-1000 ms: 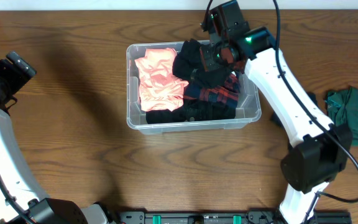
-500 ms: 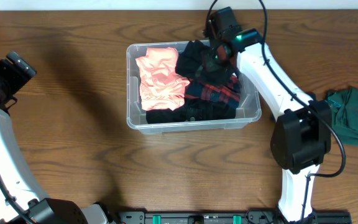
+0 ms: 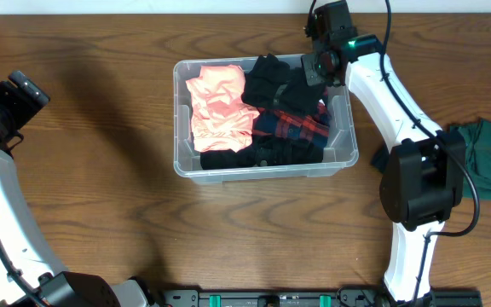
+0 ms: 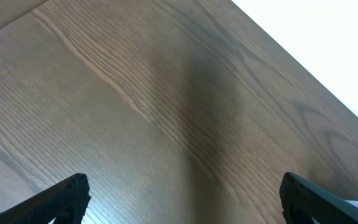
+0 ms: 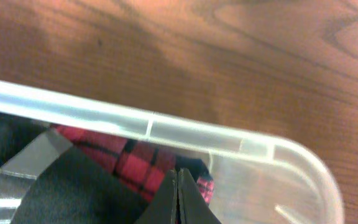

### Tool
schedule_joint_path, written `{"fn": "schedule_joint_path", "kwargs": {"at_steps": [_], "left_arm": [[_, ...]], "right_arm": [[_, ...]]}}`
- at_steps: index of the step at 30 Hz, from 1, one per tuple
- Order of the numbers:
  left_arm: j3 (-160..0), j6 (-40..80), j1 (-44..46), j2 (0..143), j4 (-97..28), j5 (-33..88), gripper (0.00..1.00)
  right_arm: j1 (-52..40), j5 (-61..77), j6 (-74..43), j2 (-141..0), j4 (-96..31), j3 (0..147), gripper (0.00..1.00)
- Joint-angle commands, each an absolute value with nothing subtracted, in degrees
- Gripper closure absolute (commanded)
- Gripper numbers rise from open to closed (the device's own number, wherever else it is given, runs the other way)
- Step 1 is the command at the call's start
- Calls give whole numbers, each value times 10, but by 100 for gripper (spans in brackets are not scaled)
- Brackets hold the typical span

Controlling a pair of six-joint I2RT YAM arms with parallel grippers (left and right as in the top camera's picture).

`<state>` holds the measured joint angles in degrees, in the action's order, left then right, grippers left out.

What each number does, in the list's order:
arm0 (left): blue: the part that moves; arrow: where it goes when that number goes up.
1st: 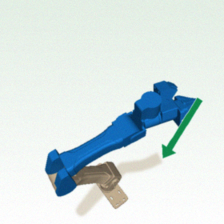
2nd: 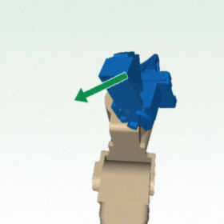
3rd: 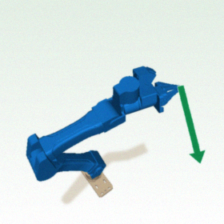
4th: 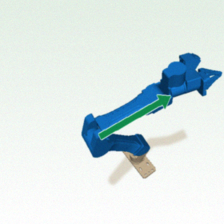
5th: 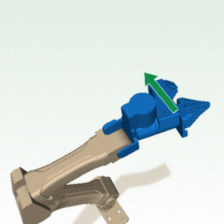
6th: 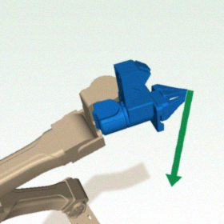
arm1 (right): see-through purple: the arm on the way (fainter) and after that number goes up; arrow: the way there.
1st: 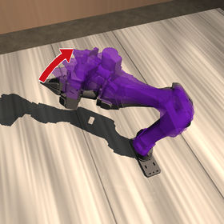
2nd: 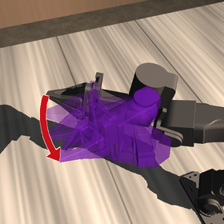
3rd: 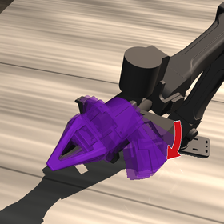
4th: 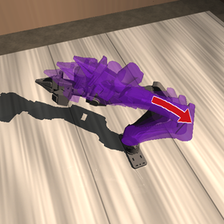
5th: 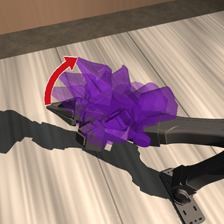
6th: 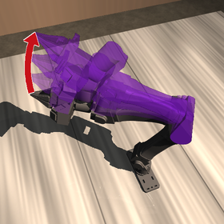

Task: Pack container
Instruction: 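Press the black garment down into the bin's right side with the right gripper, then push the black garment flat and withdraw the right gripper to the right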

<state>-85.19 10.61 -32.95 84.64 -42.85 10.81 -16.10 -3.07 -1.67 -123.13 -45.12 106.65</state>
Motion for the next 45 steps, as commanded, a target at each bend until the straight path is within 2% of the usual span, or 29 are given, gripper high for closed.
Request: {"fn": "schedule_joint_path", "kwargs": {"at_steps": [1, 2, 4, 5, 6, 7, 8, 10, 13, 16, 19, 32, 38, 45], "left_arm": [[-852, 101, -331, 850, -427, 113, 2], [-852, 101, -331, 850, -427, 113, 2], [-852, 101, -331, 850, -427, 113, 2], [-852, 101, -331, 850, -427, 113, 2], [-852, 101, -331, 850, -427, 113, 2], [-852, 101, -331, 850, -427, 113, 2], [-852, 101, -331, 850, -427, 113, 2], [-852, 101, -331, 850, -427, 113, 2], [-852, 101, -331, 850, -428, 113, 2], [-852, 101, -331, 850, -427, 113, 2], [-852, 101, -331, 850, -427, 113, 2], [-852, 101, -331, 850, -428, 113, 2], [-852, 101, -331, 850, -427, 113, 2], [-852, 101, -331, 850, -427, 113, 2]], "right_arm": [[-168, -15, 5, -1226, -465, 1061, 99], [-169, -7, 5, -1218, -468, 1061, 99], [-172, 12, 5, -1195, -477, 1061, 89], [-173, 22, 4, -1176, -483, 1061, 72], [-174, 32, 3, -1157, -488, 1061, 59], [-174, 41, 2, -1142, -493, 1061, 51], [-175, 56, -2, -1121, -503, 1061, 47], [-175, 91, -8, -1089, -522, 1061, 48], [-180, 128, -19, -1057, -552, 1061, 57], [-194, 144, -22, -1050, -586, 1061, 74], [-213, 144, -26, -1058, -617, 1060, 98], [-255, 126, -27, -1152, -653, 1059, 99], [-244, 19, -27, -1173, -667, 1060, 99], [-222, -88, -24, -1173, -616, 1059, 99]]}}
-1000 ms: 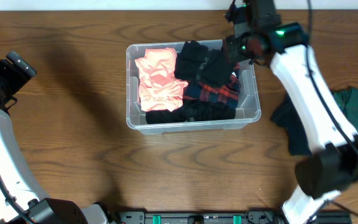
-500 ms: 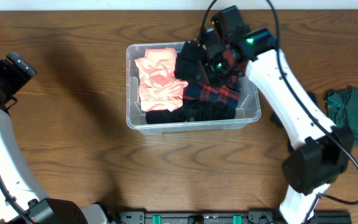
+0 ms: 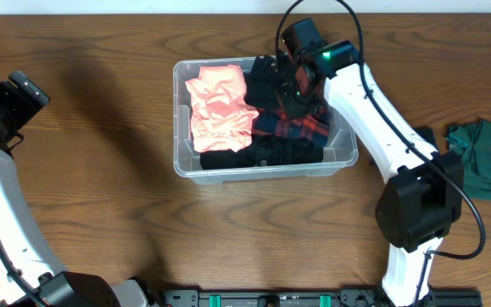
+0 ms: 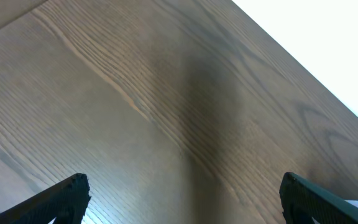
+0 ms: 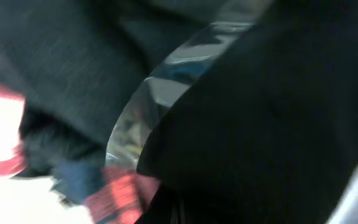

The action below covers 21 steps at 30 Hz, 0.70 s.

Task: Pack container
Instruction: 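Push the black garment flat and withdraw the right gripper to the right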

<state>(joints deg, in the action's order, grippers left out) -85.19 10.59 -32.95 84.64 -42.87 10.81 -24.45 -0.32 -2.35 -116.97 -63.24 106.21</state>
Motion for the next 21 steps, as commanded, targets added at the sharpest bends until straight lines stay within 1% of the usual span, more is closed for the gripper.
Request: {"fn": "schedule_joint_path", "kwargs": {"at_steps": [1, 7, 15, 21], "left_arm": [[-852, 101, -331, 850, -427, 113, 2], [-852, 101, -331, 850, -427, 113, 2], [-852, 101, -331, 850, -427, 113, 2], [-852, 101, -331, 850, -428, 113, 2]], "right_arm": [[-219, -89, -17, -1173, -607, 1059, 99], [-202, -88, 11, -1182, -569, 1059, 99], [-213, -38, 23, -1179, -591, 1060, 99], [-233, -29, 22, -1132, -594, 1061, 90]]}}
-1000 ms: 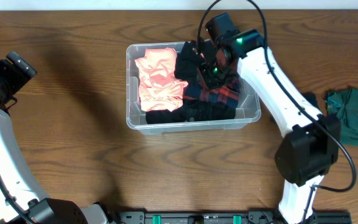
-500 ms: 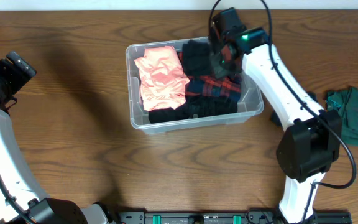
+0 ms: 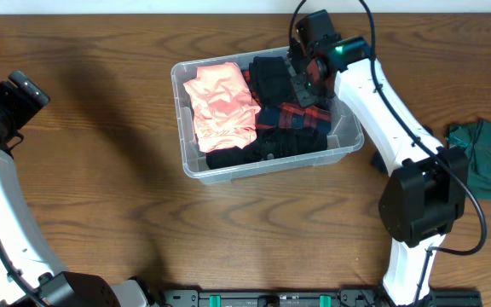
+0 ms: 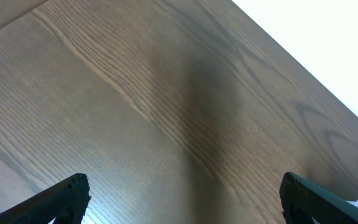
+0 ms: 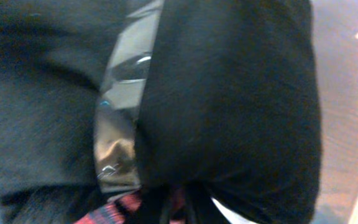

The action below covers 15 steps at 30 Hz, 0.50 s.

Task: Pack container
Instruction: 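Push the black garment flat and withdraw the right gripper to the right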

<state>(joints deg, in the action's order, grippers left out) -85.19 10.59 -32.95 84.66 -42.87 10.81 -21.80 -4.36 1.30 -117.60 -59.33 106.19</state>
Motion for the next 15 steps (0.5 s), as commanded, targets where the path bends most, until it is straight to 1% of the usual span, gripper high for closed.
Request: {"fn": "schedule_joint_path", "kwargs": {"at_steps": [1, 7, 15], "left_arm": [[-852, 101, -331, 850, -427, 113, 2], [-852, 101, -331, 850, -428, 113, 2], [-852, 101, -331, 850, -428, 113, 2]], "right_arm": [[-236, -29, 22, -1120, -592, 1061, 88], [-245, -25, 22, -1079, -582, 1061, 83], [-244, -25, 9, -1113, -520, 1060, 81]]}}
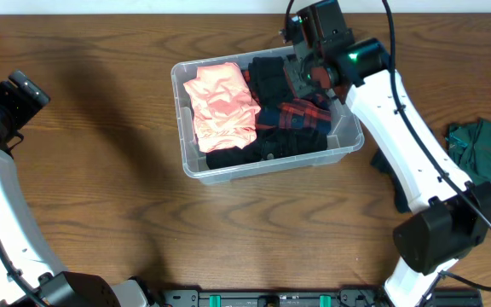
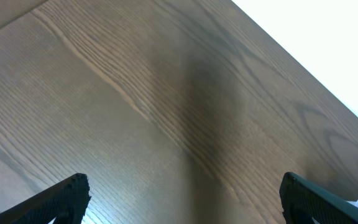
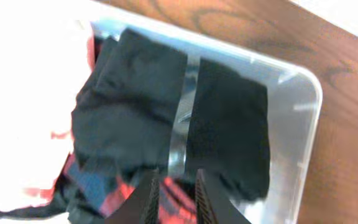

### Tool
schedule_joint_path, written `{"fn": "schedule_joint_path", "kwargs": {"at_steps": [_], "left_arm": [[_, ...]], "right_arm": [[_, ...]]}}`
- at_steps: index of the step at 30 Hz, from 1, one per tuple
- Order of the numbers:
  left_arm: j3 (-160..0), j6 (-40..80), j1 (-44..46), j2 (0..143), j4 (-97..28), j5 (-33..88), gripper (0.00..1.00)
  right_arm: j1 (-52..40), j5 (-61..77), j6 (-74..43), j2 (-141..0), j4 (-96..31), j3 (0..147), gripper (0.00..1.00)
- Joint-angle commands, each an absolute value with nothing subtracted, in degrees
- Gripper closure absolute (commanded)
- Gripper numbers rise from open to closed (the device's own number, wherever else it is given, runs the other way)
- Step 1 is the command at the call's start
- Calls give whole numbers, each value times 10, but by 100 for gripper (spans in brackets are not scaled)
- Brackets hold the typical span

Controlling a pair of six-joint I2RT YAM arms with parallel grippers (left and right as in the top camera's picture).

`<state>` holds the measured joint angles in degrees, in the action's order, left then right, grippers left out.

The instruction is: Pack container

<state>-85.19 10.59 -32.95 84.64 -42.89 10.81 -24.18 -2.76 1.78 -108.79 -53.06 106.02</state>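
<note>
The clear plastic container (image 1: 267,164) stands mid-table holding a pink garment (image 1: 220,102), black clothes (image 1: 271,77) and red plaid fabric (image 1: 301,115). My right gripper (image 1: 299,78) hangs above the container's back right part. In the right wrist view its jaws (image 3: 174,196) stand slightly open with nothing between them, above a black garment (image 3: 135,118) with a grey reflective strip and the bin's rim (image 3: 312,93). My left gripper (image 1: 24,92) is at the far left, open wide over bare wood (image 2: 182,199).
A green garment (image 1: 484,158) lies on the table at the right edge. A dark cloth (image 1: 401,189) shows beside the right arm's base. The table's back edge runs just behind the container.
My right gripper was pressed close against the black garment in the bin; now it is higher above it with its jaws a little apart. The container and left arm have not moved.
My right gripper was shut just outside the container's back right rim. Then it was low among the black clothes inside. By 0.5 s ago the container had turned slightly and shifted right. Now the gripper is raised and empty; the left arm stayed still.
</note>
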Motion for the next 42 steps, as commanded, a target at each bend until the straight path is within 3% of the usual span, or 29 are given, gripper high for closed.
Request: {"fn": "schedule_joint_path", "kwargs": {"at_steps": [1, 14, 22, 24, 30, 37, 42], "left_arm": [[-852, 101, -331, 850, -427, 113, 2], [-852, 101, -331, 850, -428, 113, 2], [-852, 101, -331, 850, -427, 113, 2], [-852, 101, -331, 850, -428, 113, 2], [-852, 101, -331, 850, -428, 113, 2], [-852, 101, -331, 850, -427, 113, 2], [-852, 101, -331, 850, -428, 113, 2]], "right_arm": [[-244, -25, 9, -1126, -508, 1060, 81], [-244, 22, -22, -1333, -514, 1060, 84], [-243, 24, -25, -1284, -521, 1061, 83], [-243, 24, -25, -1253, -528, 1061, 75], [-232, 24, -34, -1120, -556, 1061, 35], [-169, 24, -42, -988, -645, 1061, 1], [-62, 30, -43, -935, -731, 1061, 1]]}}
